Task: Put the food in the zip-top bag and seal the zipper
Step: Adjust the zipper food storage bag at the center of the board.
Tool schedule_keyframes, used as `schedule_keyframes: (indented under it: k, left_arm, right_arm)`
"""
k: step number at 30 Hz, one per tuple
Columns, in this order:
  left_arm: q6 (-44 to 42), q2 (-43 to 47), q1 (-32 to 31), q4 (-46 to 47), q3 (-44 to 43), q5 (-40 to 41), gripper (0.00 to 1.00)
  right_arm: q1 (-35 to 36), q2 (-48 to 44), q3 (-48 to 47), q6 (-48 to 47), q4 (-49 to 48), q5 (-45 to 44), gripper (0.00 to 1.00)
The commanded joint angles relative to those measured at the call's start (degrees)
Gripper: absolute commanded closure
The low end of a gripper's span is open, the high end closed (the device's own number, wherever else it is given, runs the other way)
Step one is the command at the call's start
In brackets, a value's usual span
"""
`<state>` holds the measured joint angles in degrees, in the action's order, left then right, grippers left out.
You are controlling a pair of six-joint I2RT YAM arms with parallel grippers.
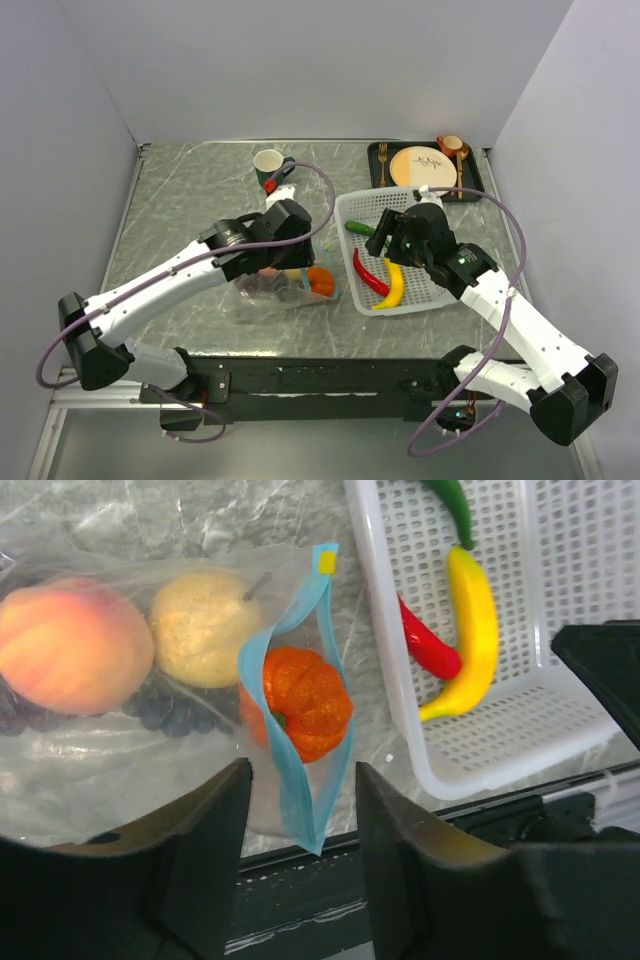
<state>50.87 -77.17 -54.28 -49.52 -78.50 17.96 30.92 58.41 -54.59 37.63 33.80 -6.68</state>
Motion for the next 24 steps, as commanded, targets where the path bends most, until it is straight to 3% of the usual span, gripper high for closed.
schedule_keyframes:
  k: [1,5,6,10,19,24]
  left_arm:
    - [0.1,-2.28,-0.3,-1.2,-2.54,2.26,0.54]
    - [0.98,-1.76,-0.3,-0.58,-1.83,4.71,0.77]
    - [1.16,-1.59,-0.3,-1.1,-1.92,5.42,0.86]
    - [2.82,-1.5,-0.12,-3.65,-2.89,9.11,0.99]
    - [5.73,4.21,4.09,-5.42,-0.35,12.98,0.99]
    - [5.38,6.67,6.12,-4.8,1.77,11.93,0.99]
  right_arm:
    - [-0.33,0.12,-0.61,-0.98,-2.51,1.4,0.17]
    - [-0.33,0.91,-0.52,-1.77,-4.35,5.17,0.18]
    - [-0.33,1.09,-0.52,-1.94,-4.79,5.88,0.18]
    - [-0.16,3.01,-0.34,-2.29,-7.17,10.53,0.19]
    - [1.95,10.31,-2.71,-1.77,-14.81,22.14,0.23]
    - [4.85,17.68,-4.65,-1.24,-18.41,23.37,0.39]
